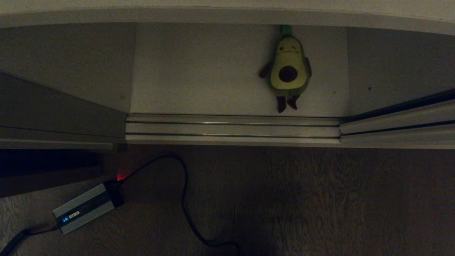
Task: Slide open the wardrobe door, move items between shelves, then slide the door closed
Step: Place the green doll on the higher shelf
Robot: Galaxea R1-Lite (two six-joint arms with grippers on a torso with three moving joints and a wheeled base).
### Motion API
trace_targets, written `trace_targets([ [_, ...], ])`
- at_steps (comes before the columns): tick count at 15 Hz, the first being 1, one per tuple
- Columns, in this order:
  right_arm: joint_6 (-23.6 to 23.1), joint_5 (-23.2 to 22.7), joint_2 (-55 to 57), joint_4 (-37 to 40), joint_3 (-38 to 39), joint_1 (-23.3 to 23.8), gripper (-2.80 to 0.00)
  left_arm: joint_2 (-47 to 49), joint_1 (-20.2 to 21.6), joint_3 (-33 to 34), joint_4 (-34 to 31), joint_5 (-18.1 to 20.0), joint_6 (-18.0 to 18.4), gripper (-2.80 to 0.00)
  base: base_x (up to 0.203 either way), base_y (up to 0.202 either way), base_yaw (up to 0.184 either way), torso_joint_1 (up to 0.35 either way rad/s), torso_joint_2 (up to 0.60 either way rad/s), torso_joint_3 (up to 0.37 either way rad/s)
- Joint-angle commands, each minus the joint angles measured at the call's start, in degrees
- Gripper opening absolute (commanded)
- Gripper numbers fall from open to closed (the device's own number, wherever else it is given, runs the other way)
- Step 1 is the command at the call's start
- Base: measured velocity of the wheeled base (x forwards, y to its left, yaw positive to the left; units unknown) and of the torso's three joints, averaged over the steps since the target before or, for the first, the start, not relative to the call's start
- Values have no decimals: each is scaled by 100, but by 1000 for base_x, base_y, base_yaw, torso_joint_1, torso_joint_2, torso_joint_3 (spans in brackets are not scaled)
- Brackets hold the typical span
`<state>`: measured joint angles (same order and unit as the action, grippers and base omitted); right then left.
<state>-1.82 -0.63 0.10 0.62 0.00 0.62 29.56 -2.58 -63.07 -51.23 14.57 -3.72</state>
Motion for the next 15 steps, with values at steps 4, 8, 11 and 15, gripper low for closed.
trace_targets([
  [4,-3,2,-1,-1,19,-1,-280,-1495,230,1904,816,-934,191,-280,0,0,0,0,0,0],
  [8,-3,0,-1,-1,25,-1,-280,-2347,240,3456,1869,-1244,452,-280,0,0,0,0,0,0],
  [11,-3,-7,-1,-1,18,-1,-280,-2824,240,4974,3492,-1694,955,-280,0,0,0,0,0,0],
  [15,-3,-4,-1,-1,26,-1,-280,-2951,225,6186,5320,-1538,1104,-280,0,0,0,0,0,0],
])
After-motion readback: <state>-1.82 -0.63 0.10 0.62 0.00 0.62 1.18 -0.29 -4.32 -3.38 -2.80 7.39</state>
